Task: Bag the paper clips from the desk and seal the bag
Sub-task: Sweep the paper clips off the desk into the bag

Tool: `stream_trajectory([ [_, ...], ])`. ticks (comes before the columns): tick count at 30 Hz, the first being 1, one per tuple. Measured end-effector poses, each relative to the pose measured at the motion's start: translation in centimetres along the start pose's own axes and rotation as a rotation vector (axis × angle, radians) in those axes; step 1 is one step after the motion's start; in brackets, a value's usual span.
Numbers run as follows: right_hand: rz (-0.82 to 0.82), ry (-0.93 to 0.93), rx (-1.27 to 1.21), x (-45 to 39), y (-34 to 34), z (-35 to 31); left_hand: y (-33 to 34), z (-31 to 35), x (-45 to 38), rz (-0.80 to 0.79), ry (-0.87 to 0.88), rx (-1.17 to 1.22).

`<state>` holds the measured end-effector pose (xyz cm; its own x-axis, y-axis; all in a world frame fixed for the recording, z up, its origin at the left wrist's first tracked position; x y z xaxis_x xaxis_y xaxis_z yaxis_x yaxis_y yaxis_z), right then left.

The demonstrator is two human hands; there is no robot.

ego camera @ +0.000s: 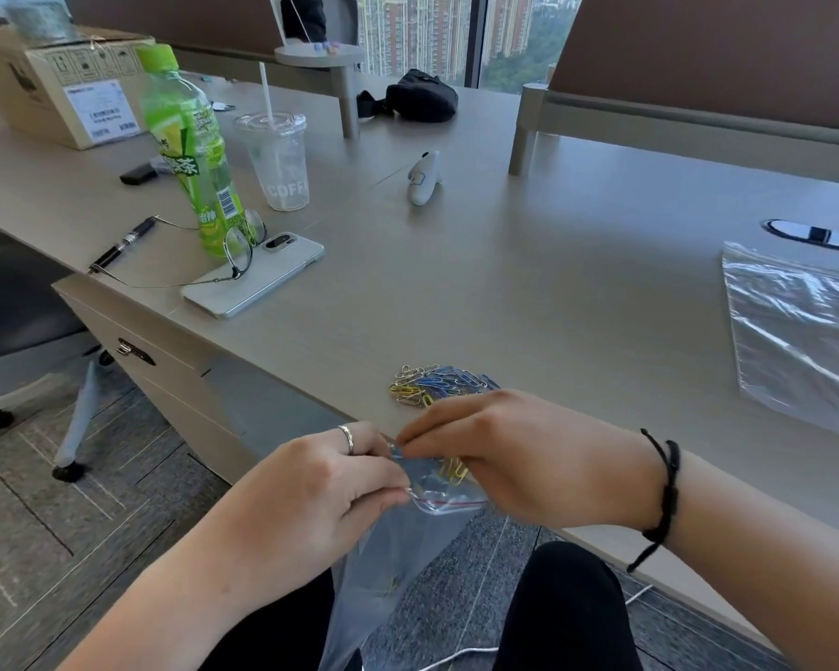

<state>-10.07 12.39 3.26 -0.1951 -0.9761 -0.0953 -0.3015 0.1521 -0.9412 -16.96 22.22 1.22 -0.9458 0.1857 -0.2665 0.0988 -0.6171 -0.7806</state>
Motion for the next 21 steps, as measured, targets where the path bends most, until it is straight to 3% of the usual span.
stream_trajectory([
  [5,0.357,0.277,-0.205,3.3,-2.7,3.6,0.1,0.0,0.1,-0.001,-0.017,-0.007],
  [11,0.26,0.383,0.023,4.9,-0.5,2.3,0.0,0.0,0.1,0.005,-0.023,-0.011],
  [21,0.213,0.384,-0.039,1.7,1.1,1.2,0.2,0.3,-0.3,0.003,0.004,-0.009],
])
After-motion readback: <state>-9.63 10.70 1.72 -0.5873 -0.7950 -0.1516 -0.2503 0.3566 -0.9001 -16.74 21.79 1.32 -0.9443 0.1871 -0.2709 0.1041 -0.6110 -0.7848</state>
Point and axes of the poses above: each hand's wrist, its own x-axis away from the middle knuckle, its own y-axis out of the palm, z = x × y, the point moved 8 cm from there along -x, towards the middle knuckle, and after that the axes turned 7 degrees about x, right-handed, at the moved point
